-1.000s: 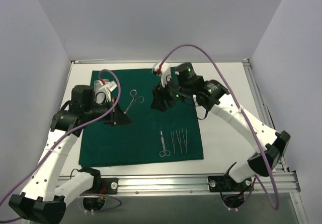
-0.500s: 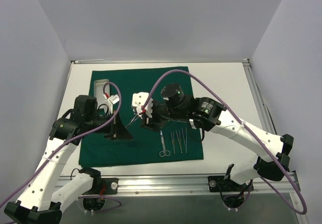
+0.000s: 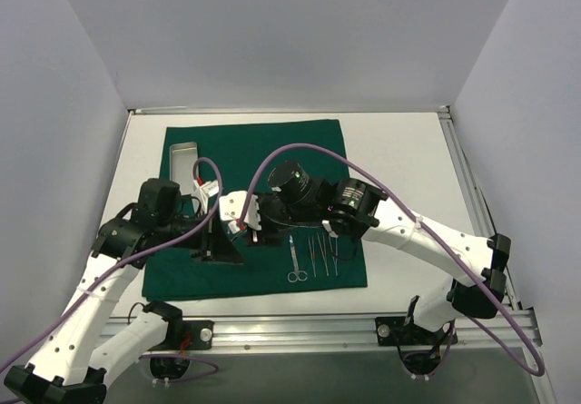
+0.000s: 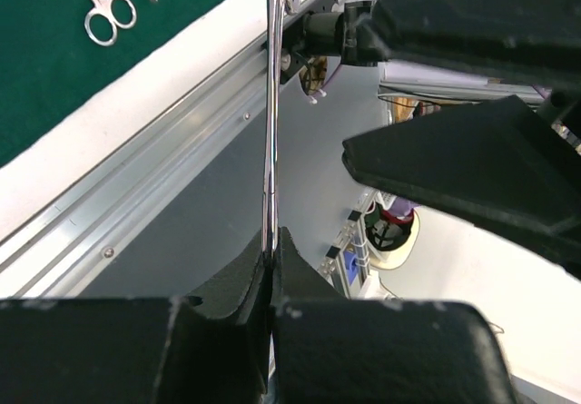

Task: Open and lay out the surgical kit
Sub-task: Place the medical item in the surgical kit.

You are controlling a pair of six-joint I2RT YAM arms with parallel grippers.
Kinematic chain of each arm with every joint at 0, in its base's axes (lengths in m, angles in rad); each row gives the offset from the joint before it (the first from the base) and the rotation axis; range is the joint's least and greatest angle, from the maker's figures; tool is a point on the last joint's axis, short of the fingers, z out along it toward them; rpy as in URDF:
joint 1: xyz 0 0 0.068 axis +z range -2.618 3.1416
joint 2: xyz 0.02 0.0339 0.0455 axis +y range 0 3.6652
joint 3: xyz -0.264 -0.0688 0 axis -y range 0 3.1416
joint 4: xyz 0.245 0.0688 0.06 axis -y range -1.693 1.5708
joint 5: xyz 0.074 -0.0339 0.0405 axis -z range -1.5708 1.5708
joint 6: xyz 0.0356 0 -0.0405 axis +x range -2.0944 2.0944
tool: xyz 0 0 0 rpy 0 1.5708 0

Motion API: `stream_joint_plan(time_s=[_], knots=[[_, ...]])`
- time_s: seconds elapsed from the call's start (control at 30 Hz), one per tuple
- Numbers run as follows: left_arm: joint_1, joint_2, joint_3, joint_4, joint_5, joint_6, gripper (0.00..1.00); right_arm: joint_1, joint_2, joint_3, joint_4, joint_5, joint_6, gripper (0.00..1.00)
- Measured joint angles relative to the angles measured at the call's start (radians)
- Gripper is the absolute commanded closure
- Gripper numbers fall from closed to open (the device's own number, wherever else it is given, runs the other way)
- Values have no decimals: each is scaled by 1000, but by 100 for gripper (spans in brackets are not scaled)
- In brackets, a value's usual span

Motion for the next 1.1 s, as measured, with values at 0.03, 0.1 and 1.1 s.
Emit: stream_joint_plan(time_s=[0.03,0.1,1.1], knots=[[-1,-2,-5,0,5,-2,98,7,5,9,-3,3,-10,53],[-2,-3,-9,-1,12,-6,98,19,18,21,-6,9,-29,54],[-6,7,-6,-21,66,4,98,64,68,-24,-48,78,-140,100]])
